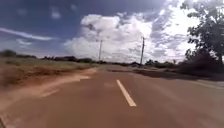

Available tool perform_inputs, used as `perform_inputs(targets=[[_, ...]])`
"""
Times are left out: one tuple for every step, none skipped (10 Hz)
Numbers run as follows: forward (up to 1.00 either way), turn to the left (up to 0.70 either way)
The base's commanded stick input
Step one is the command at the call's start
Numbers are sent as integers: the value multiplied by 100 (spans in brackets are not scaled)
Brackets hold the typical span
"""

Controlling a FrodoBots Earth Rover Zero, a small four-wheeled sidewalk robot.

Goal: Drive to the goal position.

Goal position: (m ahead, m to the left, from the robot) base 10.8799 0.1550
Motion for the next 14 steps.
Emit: perform_inputs(targets=[[100,0],[100,0],[100,0],[100,0],[100,0],[100,0],[100,0],[100,0],[100,-34],[100,-36],[100,-38],[100,0],[100,0],[100,0]])
